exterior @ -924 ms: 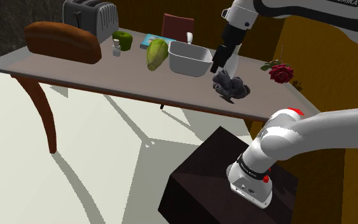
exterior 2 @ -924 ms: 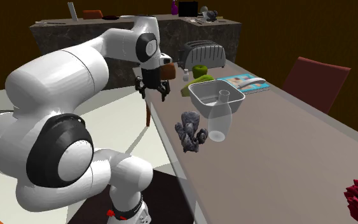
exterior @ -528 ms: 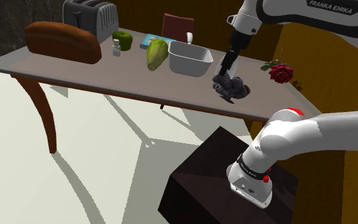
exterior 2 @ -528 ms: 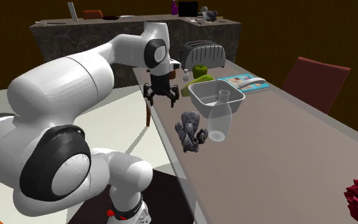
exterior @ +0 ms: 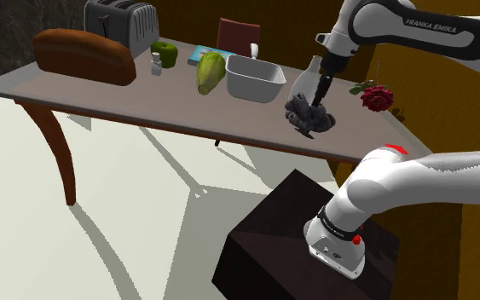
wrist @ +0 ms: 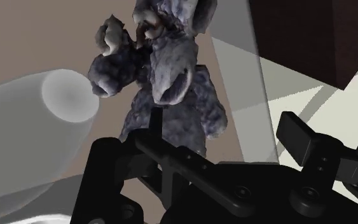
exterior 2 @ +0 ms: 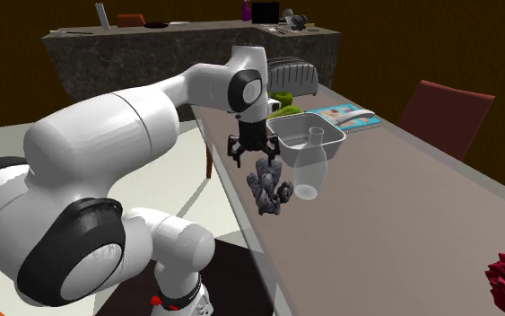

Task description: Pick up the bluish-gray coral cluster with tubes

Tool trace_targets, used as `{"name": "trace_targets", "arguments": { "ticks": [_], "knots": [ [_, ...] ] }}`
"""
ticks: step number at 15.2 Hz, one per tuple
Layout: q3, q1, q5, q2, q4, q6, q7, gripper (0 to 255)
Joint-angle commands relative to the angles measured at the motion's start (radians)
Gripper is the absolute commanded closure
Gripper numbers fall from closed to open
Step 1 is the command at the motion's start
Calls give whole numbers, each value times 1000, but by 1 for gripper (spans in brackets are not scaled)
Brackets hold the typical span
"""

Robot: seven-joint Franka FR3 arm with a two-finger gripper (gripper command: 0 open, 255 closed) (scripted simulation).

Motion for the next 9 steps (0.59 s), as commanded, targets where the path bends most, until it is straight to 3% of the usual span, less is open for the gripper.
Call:
{"name": "trace_targets", "arguments": {
  "ticks": [1, 9],
  "knots": [
    [-48, -11, -51, 12, 8, 7, -76, 0],
    [-90, -22, -94, 13, -71, 90, -103, 0]
  ]
}}
